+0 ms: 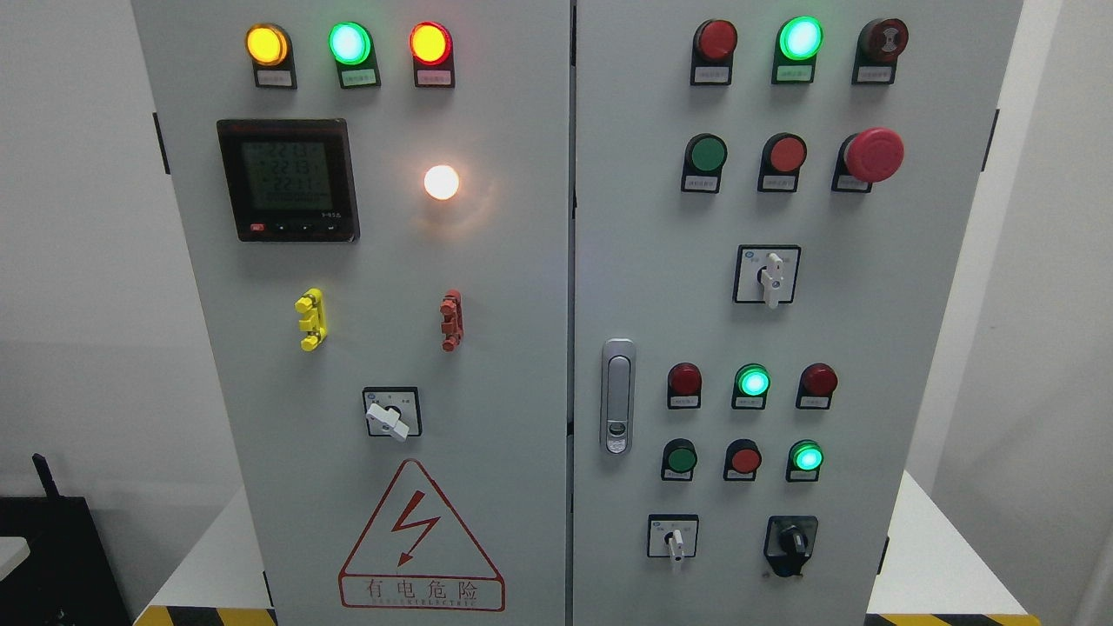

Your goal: Release door handle

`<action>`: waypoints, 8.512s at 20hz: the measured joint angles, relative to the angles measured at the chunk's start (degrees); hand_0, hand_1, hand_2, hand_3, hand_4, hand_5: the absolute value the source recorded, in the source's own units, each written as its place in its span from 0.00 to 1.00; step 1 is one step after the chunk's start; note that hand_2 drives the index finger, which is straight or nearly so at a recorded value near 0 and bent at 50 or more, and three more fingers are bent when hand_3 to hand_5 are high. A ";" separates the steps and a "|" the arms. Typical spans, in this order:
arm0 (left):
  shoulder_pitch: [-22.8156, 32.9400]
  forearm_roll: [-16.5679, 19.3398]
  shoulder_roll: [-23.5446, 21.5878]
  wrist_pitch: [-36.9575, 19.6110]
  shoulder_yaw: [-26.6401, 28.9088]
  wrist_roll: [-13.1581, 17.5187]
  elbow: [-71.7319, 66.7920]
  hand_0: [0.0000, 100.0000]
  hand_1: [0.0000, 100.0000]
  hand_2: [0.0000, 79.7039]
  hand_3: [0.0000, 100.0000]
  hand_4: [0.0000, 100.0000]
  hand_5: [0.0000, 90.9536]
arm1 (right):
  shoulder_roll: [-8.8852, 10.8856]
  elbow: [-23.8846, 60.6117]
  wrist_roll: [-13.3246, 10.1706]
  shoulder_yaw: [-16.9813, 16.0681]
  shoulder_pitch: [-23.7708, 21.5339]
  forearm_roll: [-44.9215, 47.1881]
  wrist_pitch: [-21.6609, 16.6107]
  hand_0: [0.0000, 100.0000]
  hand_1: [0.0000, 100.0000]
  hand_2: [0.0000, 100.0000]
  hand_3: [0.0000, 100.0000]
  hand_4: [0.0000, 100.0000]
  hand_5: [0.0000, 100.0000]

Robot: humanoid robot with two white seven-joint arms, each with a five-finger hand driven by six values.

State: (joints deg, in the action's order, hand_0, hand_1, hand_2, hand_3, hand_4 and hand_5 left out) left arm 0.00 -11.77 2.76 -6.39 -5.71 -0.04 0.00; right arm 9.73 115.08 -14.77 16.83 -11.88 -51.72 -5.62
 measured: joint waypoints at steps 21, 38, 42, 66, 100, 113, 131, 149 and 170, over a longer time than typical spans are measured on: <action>0.00 0.00 0.03 0.00 0.00 0.00 0.00 0.12 0.39 0.00 0.00 0.00 0.00 | -9.95 -0.83 7.60 -3.68 10.77 -24.04 7.76 0.37 0.14 0.00 0.81 0.81 0.97; 0.00 0.00 0.05 0.00 0.00 0.00 0.00 0.12 0.39 0.00 0.00 0.00 0.00 | -14.64 -2.49 13.01 -2.37 17.75 -29.63 10.11 0.38 0.10 0.00 0.80 0.82 0.97; 0.00 0.00 0.05 0.00 0.00 0.00 0.00 0.12 0.39 0.00 0.00 0.00 0.00 | -15.23 -3.39 13.17 -1.69 19.51 -29.86 10.17 0.38 0.10 0.00 0.80 0.82 0.97; 0.00 0.00 0.05 0.00 0.00 0.00 0.00 0.12 0.39 0.00 0.00 0.00 0.00 | -16.44 -8.43 16.34 0.28 25.93 -30.48 12.46 0.37 0.07 0.00 0.80 0.81 0.97; 0.00 0.00 0.05 0.00 0.00 0.00 0.00 0.12 0.39 0.00 0.00 0.00 0.00 | -16.58 -11.17 16.77 0.57 27.95 -30.36 13.92 0.37 0.06 0.00 0.83 0.83 0.99; 0.00 0.00 0.05 0.00 0.00 0.00 0.00 0.12 0.39 0.00 0.00 0.00 0.00 | -16.60 -11.78 16.77 0.57 28.34 -30.29 13.92 0.37 0.06 0.00 0.83 0.84 0.99; 0.00 0.00 0.05 0.00 0.00 0.00 0.00 0.12 0.39 0.00 0.00 0.00 0.00 | -16.78 -12.13 18.13 0.63 28.36 -30.29 15.01 0.37 0.06 0.00 0.85 0.85 0.99; 0.00 -0.02 0.05 0.00 0.00 0.00 0.00 0.12 0.39 0.00 0.00 0.00 0.00 | -16.94 -12.18 18.41 0.66 28.39 -30.20 15.04 0.37 0.05 0.00 0.85 0.85 0.99; 0.00 0.00 0.05 0.00 0.00 0.00 0.00 0.12 0.39 0.00 0.00 0.00 0.00 | -16.99 -11.33 17.80 1.46 28.01 -30.10 14.68 0.37 0.04 0.00 0.84 0.85 0.99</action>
State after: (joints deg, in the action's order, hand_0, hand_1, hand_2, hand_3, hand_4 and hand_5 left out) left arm 0.00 -11.77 2.81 -6.40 -5.71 -0.04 0.00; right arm -7.26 103.75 3.03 18.30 16.13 -81.82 9.06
